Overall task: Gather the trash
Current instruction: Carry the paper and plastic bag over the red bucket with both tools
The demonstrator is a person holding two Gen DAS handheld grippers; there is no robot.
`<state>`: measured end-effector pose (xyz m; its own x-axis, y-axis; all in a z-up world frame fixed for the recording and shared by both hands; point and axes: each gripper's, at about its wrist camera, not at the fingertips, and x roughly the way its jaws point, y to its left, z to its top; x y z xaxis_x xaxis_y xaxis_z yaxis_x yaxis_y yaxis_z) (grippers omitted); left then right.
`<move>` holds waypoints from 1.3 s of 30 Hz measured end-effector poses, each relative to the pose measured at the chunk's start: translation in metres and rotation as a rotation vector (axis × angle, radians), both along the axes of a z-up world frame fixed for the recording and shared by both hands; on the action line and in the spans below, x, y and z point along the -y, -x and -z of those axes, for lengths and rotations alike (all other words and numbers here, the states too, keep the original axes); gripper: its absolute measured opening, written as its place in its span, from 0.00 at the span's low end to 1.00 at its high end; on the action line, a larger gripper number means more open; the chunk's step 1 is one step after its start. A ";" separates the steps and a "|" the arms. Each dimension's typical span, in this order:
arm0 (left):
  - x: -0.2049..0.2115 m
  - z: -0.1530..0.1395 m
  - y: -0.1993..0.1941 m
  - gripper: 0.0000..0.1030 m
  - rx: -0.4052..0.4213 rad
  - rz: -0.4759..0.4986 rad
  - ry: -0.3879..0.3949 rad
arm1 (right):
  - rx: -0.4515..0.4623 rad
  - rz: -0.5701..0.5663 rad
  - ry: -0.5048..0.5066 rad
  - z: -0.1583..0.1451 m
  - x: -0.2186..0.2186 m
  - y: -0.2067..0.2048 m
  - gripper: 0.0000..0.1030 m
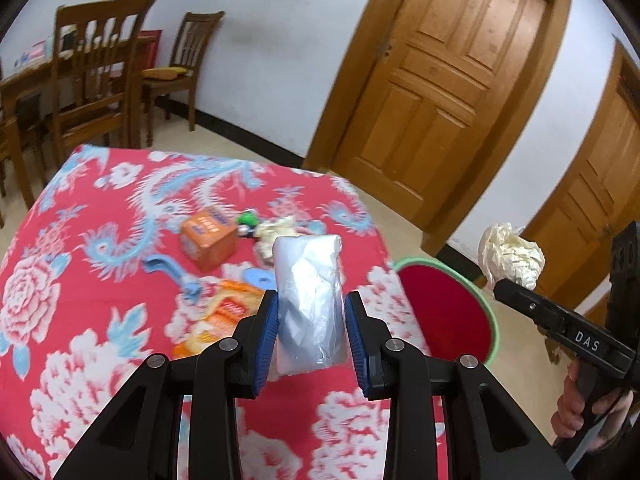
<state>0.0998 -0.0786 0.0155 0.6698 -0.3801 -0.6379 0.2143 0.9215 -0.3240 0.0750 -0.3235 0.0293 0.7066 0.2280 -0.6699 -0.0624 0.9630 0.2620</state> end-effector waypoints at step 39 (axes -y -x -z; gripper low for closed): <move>0.215 0.075 -0.034 0.33 -0.120 0.385 -0.132 | -0.194 0.193 -0.044 0.089 0.130 -0.011 0.39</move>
<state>0.1336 -0.2939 -0.0593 0.4129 -0.4980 -0.7626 0.5188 0.8168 -0.2525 0.0862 -0.4531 -0.0592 0.5991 0.1332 -0.7895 0.1768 0.9397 0.2927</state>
